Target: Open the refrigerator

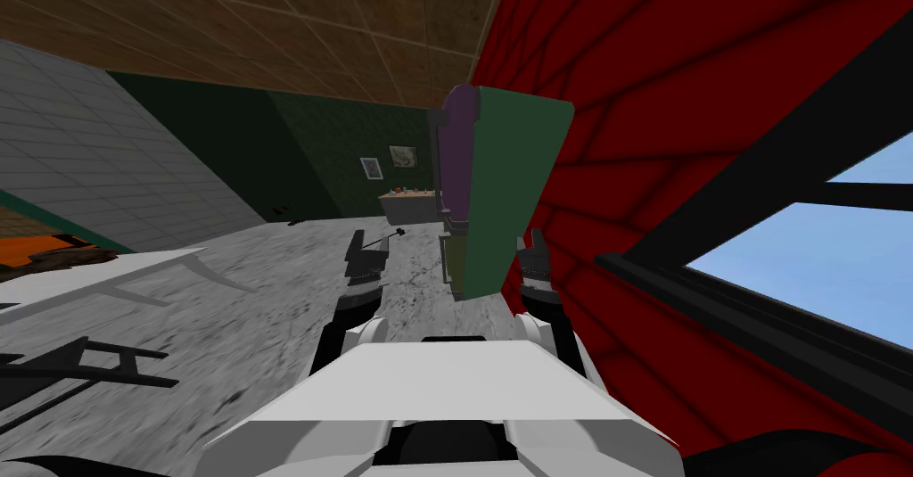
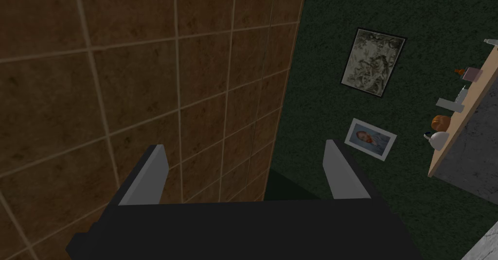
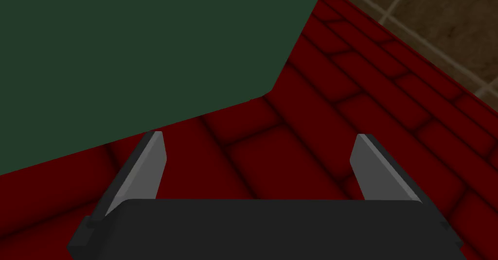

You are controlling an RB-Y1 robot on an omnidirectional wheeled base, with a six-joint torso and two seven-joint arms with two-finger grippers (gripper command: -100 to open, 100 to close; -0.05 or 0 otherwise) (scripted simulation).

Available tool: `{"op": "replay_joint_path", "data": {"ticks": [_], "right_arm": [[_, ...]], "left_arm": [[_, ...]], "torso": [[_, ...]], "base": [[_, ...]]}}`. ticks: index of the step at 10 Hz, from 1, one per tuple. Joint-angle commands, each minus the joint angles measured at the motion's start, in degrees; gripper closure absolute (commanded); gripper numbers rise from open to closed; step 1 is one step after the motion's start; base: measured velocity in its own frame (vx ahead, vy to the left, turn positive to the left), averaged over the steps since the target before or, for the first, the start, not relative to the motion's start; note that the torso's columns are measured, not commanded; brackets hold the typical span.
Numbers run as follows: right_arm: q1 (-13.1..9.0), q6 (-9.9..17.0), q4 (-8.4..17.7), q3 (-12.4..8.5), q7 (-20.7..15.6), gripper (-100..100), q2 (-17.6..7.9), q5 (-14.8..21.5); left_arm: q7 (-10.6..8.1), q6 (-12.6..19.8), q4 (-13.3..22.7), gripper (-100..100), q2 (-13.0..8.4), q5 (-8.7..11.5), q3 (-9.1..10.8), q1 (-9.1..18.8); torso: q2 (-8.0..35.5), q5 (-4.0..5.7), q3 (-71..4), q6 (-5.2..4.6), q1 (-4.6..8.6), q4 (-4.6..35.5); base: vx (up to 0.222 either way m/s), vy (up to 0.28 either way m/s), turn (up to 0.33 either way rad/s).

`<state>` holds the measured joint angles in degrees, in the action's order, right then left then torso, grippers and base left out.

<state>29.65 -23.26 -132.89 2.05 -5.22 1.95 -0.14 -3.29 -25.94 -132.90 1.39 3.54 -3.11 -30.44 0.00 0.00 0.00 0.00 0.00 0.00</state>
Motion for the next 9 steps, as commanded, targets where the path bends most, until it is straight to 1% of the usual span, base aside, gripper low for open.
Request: {"op": "replay_joint_path", "data": {"ticks": [1, 3, 9], "right_arm": [[0.0, 0.0, 0.0, 0.0, 0.0, 0, 0.0, 0.0], [0.0, 0.0, 0.0, 0.0, 0.0, 0, 0.0, 0.0], [0.0, 0.0, 0.0, 0.0, 0.0, 0, 0.0, 0.0]], "left_arm": [[0.0, 0.0, 0.0, 0, 0.0, 0.0, 0.0, 0.0], [0.0, 0.0, 0.0, 0, 0.0, 0.0, 0.0, 0.0], [0.0, 0.0, 0.0, 0, 0.0, 0.0, 0.0, 0.0]], "torso": [[2.3, 0.0, -4.7, 0.0, 0.0, 2.3], [10.0, 0.0, -20.1, 0.0, 0.0, 10.1], [35.4, 0.0, -70.7, 0.0, 0.0, 35.4]], "base": [[0.0, 0.0, 0.0], [0.0, 0.0, 0.0], [0.0, 0.0, 0.0]]}}
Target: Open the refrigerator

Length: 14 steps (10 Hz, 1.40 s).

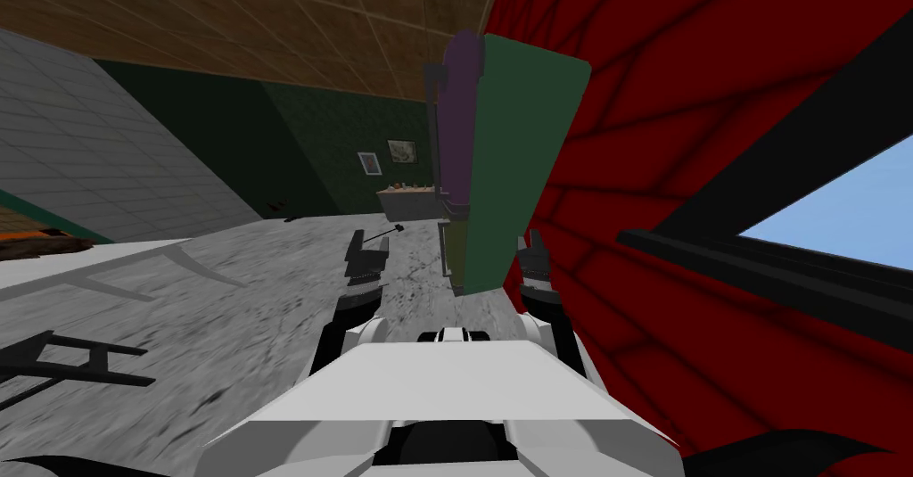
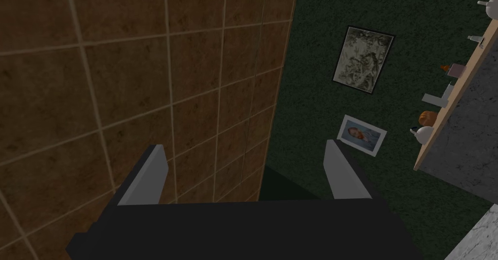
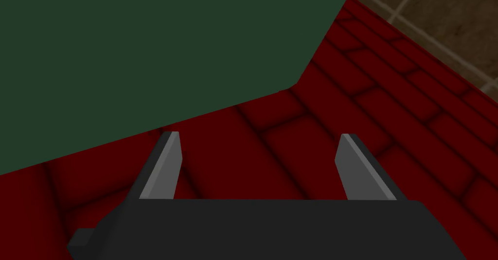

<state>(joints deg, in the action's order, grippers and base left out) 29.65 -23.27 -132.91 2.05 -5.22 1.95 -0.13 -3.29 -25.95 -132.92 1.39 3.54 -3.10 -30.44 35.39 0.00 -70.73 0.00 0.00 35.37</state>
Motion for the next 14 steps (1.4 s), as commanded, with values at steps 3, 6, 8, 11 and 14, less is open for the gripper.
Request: {"op": "replay_joint_path", "data": {"ticks": [3, 6, 8, 11, 14], "right_arm": [[0.6, -0.1, -0.3, -1.9, -1.1, -100, -6.1, 1.6], [1.2, -0.2, -0.7, -3.9, -2.3, -100, -10.2, 3.3], [2.0, -0.3, -1.2, -6.5, -3.9, -100, -13.6, 5.7], [3.5, -0.6, -2.4, -11.4, -6.8, -100, -18.1, 10.2], [4.6, -0.8, -3.3, -15.2, -9.0, -100, -20.8, 13.7]], "left_arm": [[0.0, 0.0, 0.0, 0, 0.0, 0.0, 0.0, 0.0], [0.0, 0.0, 0.0, 0, 0.0, 0.0, 0.0, 0.0], [0.0, 0.0, 0.0, 0, 0.0, 0.0, 0.0, 0.0], [0.0, 0.0, 0.0, 0, 0.0, 0.0, -0.01, 0.0], [0.0, 0.0, 0.0, 0, 0.0, 0.0, -0.01, 0.0]], "torso": [[6.6, -0.02, -13.6, 0.0, -0.08, 6.7], [6.9, 0.0, -13.8, 0.01, 0.03, 6.9], [6.9, 0.0, -13.8, -0.01, -0.01, 6.9], [6.8, -0.04, -13.9, 0.01, -0.14, 6.9], [6.9, 0.0, -13.8, 0.0, 0.0, 6.9]], "base": [[0.033, 0.033, -0.037], [0.047, 0.049, -0.044], [0.067, 0.07, -0.104], [0.108, 0.119, -0.125], [0.101, 0.119, -0.12]]}}
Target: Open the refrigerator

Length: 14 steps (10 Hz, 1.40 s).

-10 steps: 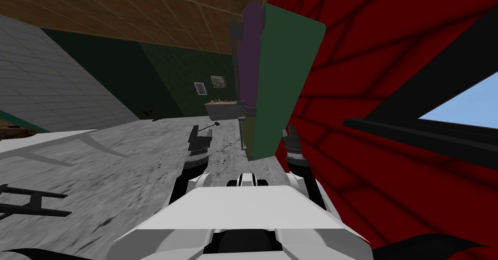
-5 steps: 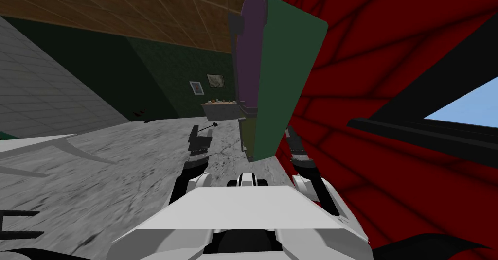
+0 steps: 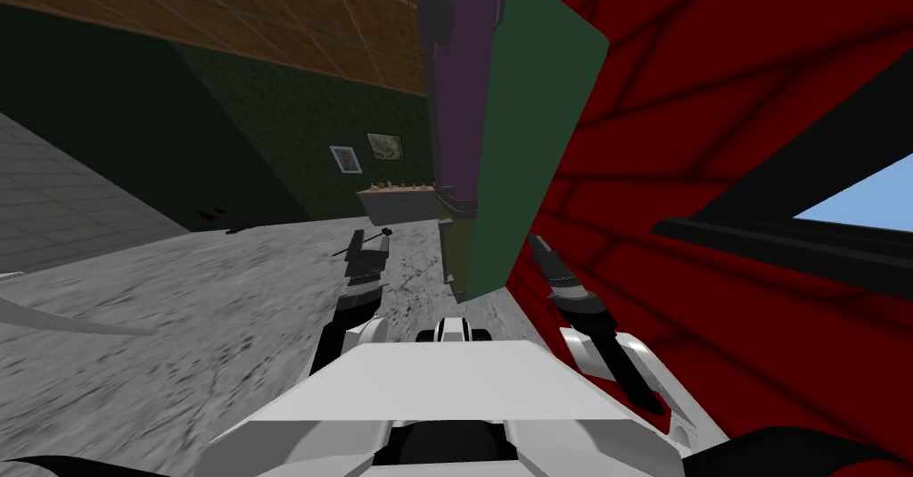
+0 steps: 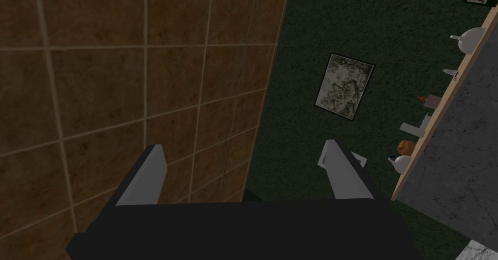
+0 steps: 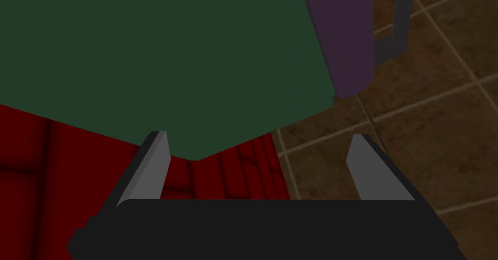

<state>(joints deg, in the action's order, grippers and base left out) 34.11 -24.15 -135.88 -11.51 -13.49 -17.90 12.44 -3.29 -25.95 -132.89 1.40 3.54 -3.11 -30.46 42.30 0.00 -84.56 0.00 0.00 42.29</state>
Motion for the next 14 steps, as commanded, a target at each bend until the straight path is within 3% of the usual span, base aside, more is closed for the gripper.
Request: {"op": "replay_joint_path", "data": {"ticks": [1, 3, 4, 7, 8, 10, 11, 14], "right_arm": [[0.8, 0.0, -0.8, -3.6, -2.0, -100, -2.3, 2.9], [2.0, -0.2, -1.7, -7.3, -4.4, -100, -4.8, 6.4], [2.0, -0.2, -1.7, -7.8, -4.4, -100, -4.8, 6.6], [3.8, -0.6, -3.1, -13.4, -8.1, -100, -8.4, 11.9], [3.8, -0.6, -3.1, -14.0, -8.1, -100, -8.4, 11.9], [5.0, -0.9, -3.8, -17.8, -10.5, -100, -10.7, 15.2], [5.0, -0.9, -3.8, -18.2, -10.5, -100, -10.7, 15.2], [6.5, -1.5, -4.6, -23.6, -14.0, -100, -14.5, 19.4]], "left_arm": [[0.0, 0.0, 0.0, 0, 0.0, 0.0, 0.0, 0.0], [0.0, 0.0, 0.0, 0, 0.0, 0.0, 0.0, 0.0], [0.0, 0.0, 0.0, 0, 0.0, 0.0, 0.0, 0.0], [0.0, 0.0, 0.0, 0, 0.0, 0.0, 0.0, 0.0], [0.0, 0.0, 0.0, 0, 0.0, 0.0, 0.0, 0.0], [0.0, 0.0, 0.0, 0, 0.0, 0.0, 0.0, 0.0], [0.0, 0.0, 0.0, 0, 0.0, 0.0, 0.0, 0.0], [0.0, 0.0, 0.0, 0, 0.0, 0.0, 0.0, 0.0]], "torso": [[0.1, 0.05, 0.1, 0.02, 0.16, 0.0], [0.0, -0.01, 0.0, -0.02, -0.06, 0.0], [-0.1, -0.04, 0.0, 0.0, -0.16, 0.0], [-0.1, 0.01, -0.1, -0.01, -0.03, 0.0], [-0.1, -0.05, -0.1, 0.0, -0.18, 0.0], [0.1, 0.04, 0.1, -0.01, 0.12, 0.0], [0.1, 0.01, 0.1, -0.01, 0.01, 0.0], [-0.1, -0.02, -0.1, 0.0, -0.11, 0.0]], "base": [[0.067, 0.084, -0.085], [0.094, 0.134, -0.16], [0.068, 0.116, -0.066], [0.112, 0.128, -0.141], [0.094, 0.129, -0.058], [0.074, 0.121, -0.09], [0.057, 0.098, -0.069], [0.093, 0.136, -0.105]]}}
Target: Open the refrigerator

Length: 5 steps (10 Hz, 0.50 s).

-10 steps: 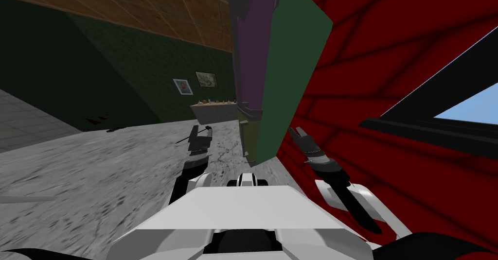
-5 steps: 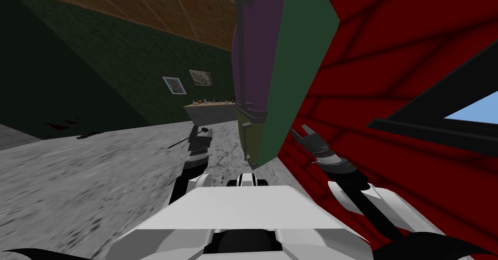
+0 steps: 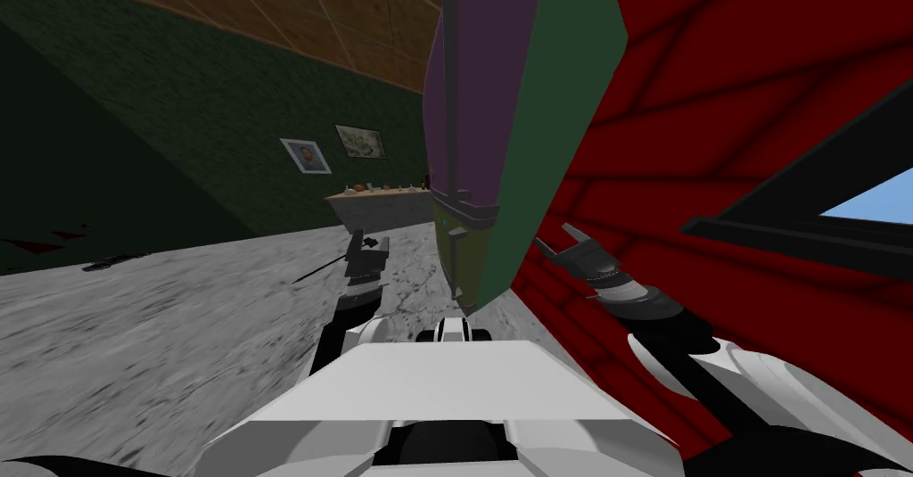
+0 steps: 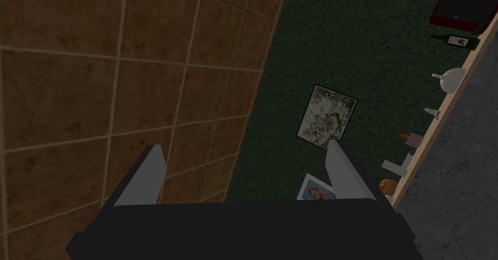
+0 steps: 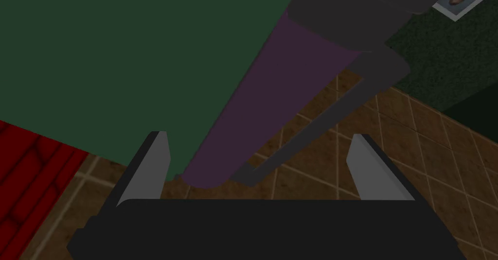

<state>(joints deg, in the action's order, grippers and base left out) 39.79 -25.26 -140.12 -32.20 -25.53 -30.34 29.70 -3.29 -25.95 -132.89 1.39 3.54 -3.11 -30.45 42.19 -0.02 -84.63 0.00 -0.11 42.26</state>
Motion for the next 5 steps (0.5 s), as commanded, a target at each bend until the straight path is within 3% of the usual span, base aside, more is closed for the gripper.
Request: {"op": "replay_joint_path", "data": {"ticks": [1, 5], "right_arm": [[0.8, -0.4, -0.3, -3.4, -2.0, -100, -2.1, 2.1], [2.5, -1.2, -1.0, -10.5, -6.4, -100, -7.5, 6.6]], "left_arm": [[0.0, 0.0, 0.0, 0, 0.0, 0.0, -0.01, 0.0], [0.0, 0.0, 0.0, 0, 0.0, 0.0, 0.0, 0.0]], "torso": [[0.0, -0.05, 0.0, 0.01, -0.14, 0.0], [0.0, 0.0, 0.0, 0.01, 0.04, 0.0]], "base": [[0.081, 0.136, -0.032], [0.105, 0.142, -0.076]]}}
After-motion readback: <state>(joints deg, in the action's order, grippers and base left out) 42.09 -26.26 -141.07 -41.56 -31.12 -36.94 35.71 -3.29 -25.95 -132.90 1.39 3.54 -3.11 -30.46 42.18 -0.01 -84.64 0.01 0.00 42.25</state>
